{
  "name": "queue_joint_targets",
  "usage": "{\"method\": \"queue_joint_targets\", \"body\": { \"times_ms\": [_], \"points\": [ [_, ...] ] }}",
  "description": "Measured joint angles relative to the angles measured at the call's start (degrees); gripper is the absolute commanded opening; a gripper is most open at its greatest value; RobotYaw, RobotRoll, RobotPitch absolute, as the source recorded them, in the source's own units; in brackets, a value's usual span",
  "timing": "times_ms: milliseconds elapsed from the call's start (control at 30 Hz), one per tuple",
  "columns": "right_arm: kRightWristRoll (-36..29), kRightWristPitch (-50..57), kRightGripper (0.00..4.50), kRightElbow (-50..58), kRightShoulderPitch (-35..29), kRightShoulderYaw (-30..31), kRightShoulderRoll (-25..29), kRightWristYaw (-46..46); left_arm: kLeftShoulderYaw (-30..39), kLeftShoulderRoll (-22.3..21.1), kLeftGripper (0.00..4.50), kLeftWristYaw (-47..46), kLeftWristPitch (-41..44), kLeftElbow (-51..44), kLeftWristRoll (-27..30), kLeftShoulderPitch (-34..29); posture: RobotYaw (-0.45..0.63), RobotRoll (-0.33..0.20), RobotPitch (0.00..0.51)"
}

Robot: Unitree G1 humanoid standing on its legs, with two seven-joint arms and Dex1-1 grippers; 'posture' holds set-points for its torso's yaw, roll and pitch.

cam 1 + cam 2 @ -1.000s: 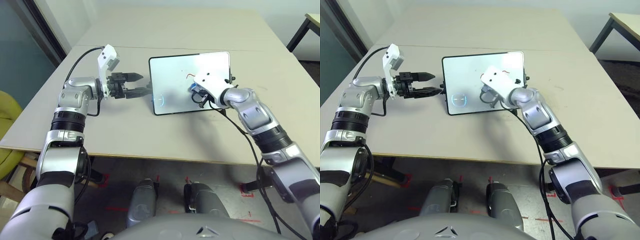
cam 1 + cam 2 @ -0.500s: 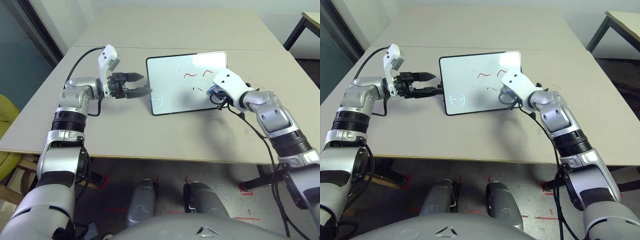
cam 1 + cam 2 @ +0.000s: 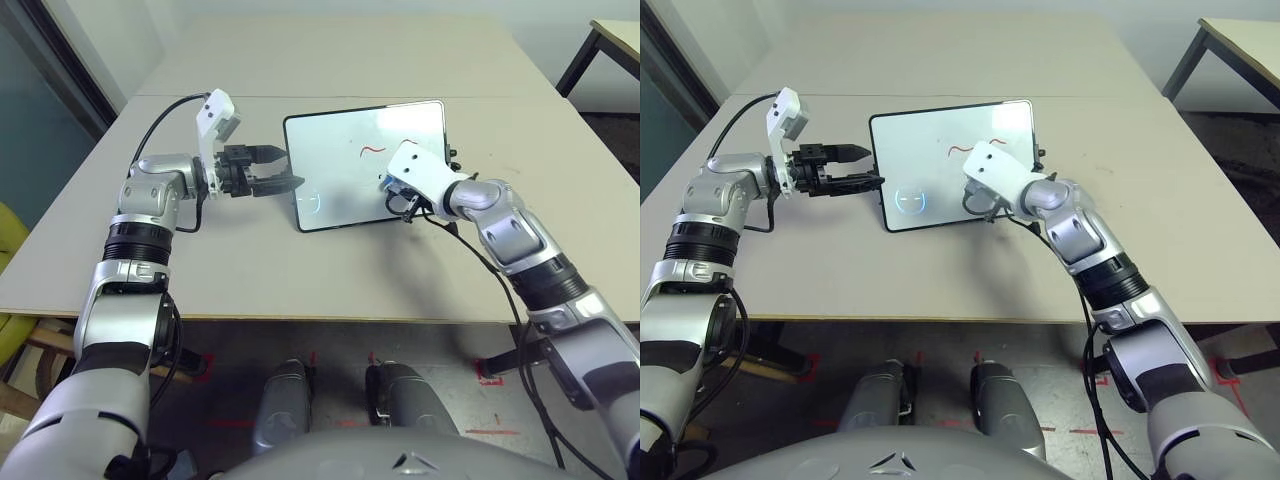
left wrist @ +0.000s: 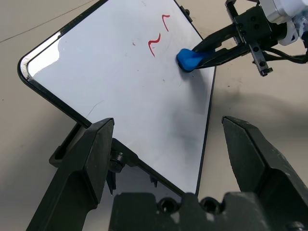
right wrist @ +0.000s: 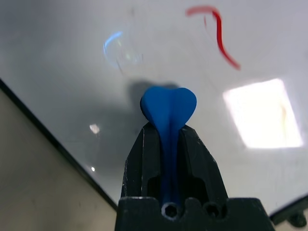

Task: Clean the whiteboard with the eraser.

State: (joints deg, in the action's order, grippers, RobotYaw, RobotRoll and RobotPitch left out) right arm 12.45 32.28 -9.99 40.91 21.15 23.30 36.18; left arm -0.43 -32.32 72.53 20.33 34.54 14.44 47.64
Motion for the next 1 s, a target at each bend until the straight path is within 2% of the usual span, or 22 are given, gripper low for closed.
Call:
{"method": "queue_joint_targets", "body": {
  "times_ms": [333,1000],
  "points": [
    [0.3,-1.6,0.27,-1.7,1.8,0.7,-1.7,0.6,0.1,0.0,4.5,0.0,0.0,0.0,0.0,0.0,0.14,0.0,0.065],
    [1.2,-2.4,0.27,1.1,-3.7,-1.1,7.8,2.7,0.1,0.6,4.5,-0.1,-0.3,0.0,0.0,0.0,0.13,0.0,0.069]
  ]
}}
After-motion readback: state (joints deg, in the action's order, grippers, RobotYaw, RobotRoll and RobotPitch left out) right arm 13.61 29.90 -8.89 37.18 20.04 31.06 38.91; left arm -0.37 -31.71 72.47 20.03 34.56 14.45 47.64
